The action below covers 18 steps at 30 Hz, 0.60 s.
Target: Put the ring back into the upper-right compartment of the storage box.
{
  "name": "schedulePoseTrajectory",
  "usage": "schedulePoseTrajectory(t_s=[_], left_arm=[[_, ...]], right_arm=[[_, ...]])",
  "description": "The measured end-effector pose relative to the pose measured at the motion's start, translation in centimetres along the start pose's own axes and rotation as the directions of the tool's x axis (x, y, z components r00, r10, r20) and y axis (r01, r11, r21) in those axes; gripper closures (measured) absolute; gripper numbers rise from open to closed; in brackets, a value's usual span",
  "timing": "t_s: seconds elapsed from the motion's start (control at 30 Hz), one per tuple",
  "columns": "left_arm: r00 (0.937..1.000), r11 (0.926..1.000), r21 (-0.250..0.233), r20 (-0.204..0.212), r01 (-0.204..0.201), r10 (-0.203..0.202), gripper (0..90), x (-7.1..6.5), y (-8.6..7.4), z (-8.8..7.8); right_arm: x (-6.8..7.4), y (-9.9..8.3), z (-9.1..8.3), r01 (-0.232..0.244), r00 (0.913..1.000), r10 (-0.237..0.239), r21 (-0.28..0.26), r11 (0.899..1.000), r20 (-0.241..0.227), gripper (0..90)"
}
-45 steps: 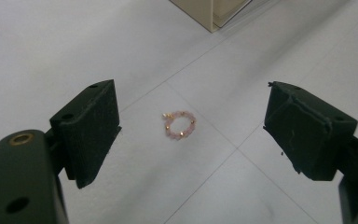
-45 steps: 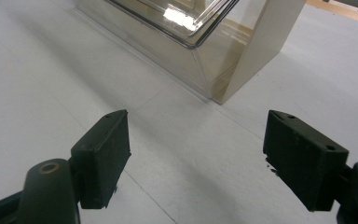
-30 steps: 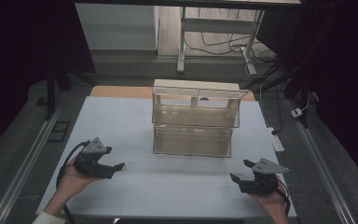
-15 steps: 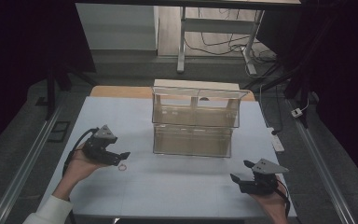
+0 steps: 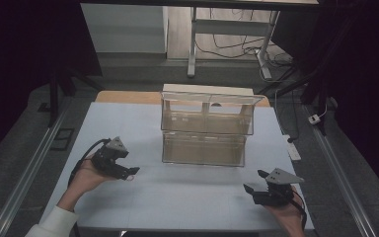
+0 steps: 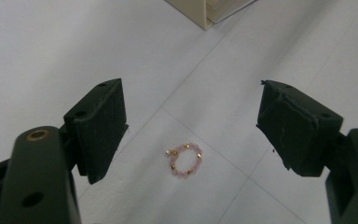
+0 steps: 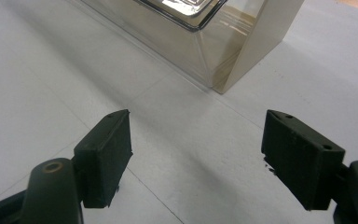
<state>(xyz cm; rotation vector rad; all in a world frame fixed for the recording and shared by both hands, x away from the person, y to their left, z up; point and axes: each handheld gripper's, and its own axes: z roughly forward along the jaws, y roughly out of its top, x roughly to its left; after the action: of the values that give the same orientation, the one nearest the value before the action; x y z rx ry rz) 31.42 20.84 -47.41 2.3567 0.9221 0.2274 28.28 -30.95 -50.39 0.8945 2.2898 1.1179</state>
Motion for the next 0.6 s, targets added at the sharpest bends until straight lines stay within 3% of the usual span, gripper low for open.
schedulePoseTrajectory(t_s=[0.37, 0.6], left_arm=[[0.9998, 0.9956, 0.093, -0.017, 0.015, -0.013, 28.9, 0.7, -0.7, 1.3], [0.9995, 0.9919, 0.124, -0.018, 0.028, -0.026, 31.8, 1.2, -1.1, 2.2]], right_arm=[[0.0, -0.1, 0.1, 0.003, 1.0, -0.003, 0.011, 1.0, 0.0, 24.2], [0.1, -0.1, 0.2, 0.005, 1.0, -0.005, 0.016, 1.0, 0.0, 24.2]])
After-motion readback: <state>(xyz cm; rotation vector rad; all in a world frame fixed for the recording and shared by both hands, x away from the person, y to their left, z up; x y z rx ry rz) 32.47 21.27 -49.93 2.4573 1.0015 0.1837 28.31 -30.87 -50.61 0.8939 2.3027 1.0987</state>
